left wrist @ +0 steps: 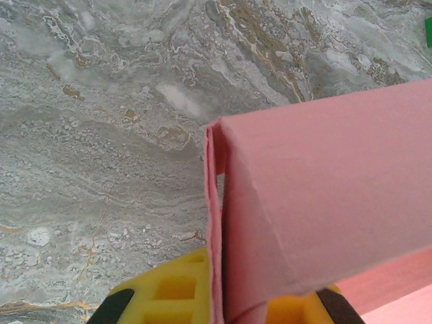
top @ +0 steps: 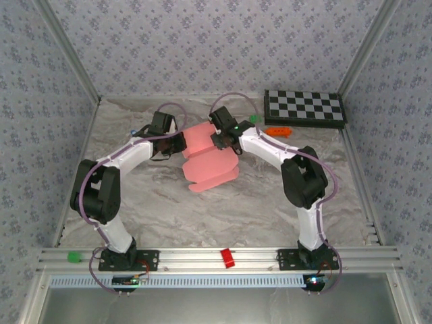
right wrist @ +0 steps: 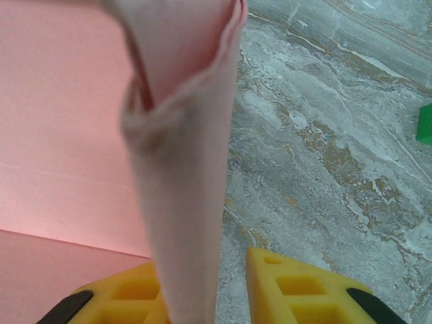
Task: Fold the paper box
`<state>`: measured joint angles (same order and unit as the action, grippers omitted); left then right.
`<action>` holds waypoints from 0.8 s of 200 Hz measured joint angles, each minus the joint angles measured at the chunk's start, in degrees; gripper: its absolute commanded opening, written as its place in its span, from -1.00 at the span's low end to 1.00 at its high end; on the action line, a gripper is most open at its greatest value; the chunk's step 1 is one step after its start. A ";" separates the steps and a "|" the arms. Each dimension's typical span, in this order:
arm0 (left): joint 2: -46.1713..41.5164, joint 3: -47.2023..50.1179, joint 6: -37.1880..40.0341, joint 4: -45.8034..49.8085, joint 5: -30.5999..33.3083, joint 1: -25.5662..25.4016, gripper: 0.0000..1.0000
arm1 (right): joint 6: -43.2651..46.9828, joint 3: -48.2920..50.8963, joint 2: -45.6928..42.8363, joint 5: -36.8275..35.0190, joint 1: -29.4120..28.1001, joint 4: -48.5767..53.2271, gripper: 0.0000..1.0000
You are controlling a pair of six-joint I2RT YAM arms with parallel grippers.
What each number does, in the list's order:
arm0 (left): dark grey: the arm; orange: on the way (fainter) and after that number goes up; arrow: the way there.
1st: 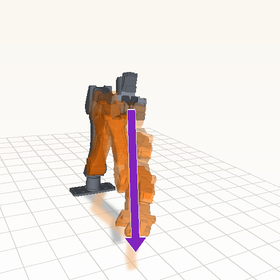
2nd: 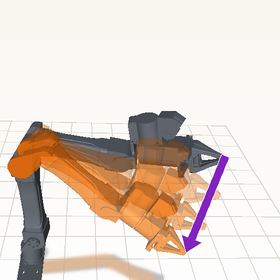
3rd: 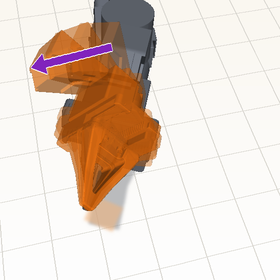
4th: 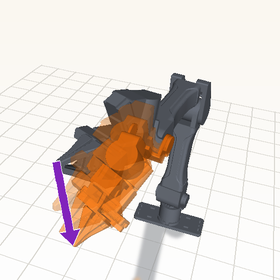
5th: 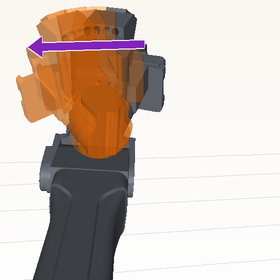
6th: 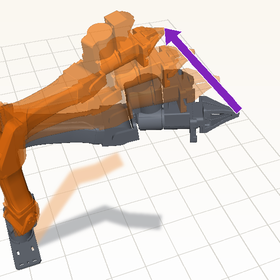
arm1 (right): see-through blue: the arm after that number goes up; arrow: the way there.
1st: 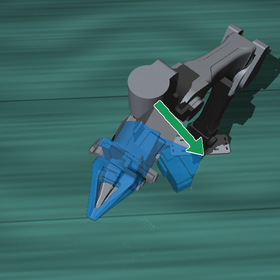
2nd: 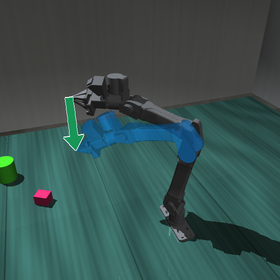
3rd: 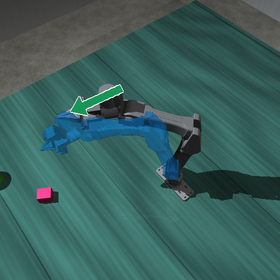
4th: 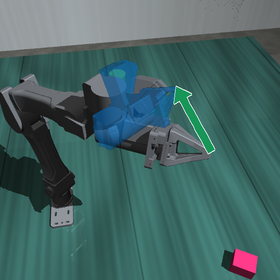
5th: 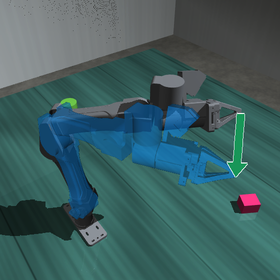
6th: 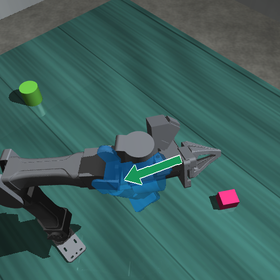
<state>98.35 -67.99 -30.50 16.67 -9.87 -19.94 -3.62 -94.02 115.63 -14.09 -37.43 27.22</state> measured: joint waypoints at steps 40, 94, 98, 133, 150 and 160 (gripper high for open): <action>0.02 0.00 0.00 -0.02 -0.24 -0.09 -1.00 | -0.04 -0.90 0.50 -4.15 -1.14 0.96 -0.53; 0.02 -0.02 -0.02 -0.20 -1.09 -0.11 -1.00 | -1.36 -3.15 2.43 -10.49 -2.71 3.02 -0.57; 0.02 -0.02 0.00 -0.20 -1.11 -0.11 -1.00 | -1.51 -3.34 2.60 -10.86 -2.80 3.26 -0.57; 0.02 -0.02 0.00 -0.17 -1.29 -0.44 -1.00 | -2.03 -4.79 4.13 -14.75 -3.76 5.29 -0.57; 0.07 -0.02 -0.02 -0.17 -1.29 -0.48 -1.00 | -2.43 -5.64 4.72 -16.28 -4.13 6.05 -0.57; 0.13 -0.02 -0.02 -0.17 -1.31 -0.48 -1.00 | -2.69 -6.12 4.92 -17.22 -4.35 6.58 -0.58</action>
<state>98.48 -68.01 -30.52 16.49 -11.18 -20.43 -6.31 -100.14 120.55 -31.31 -41.78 33.80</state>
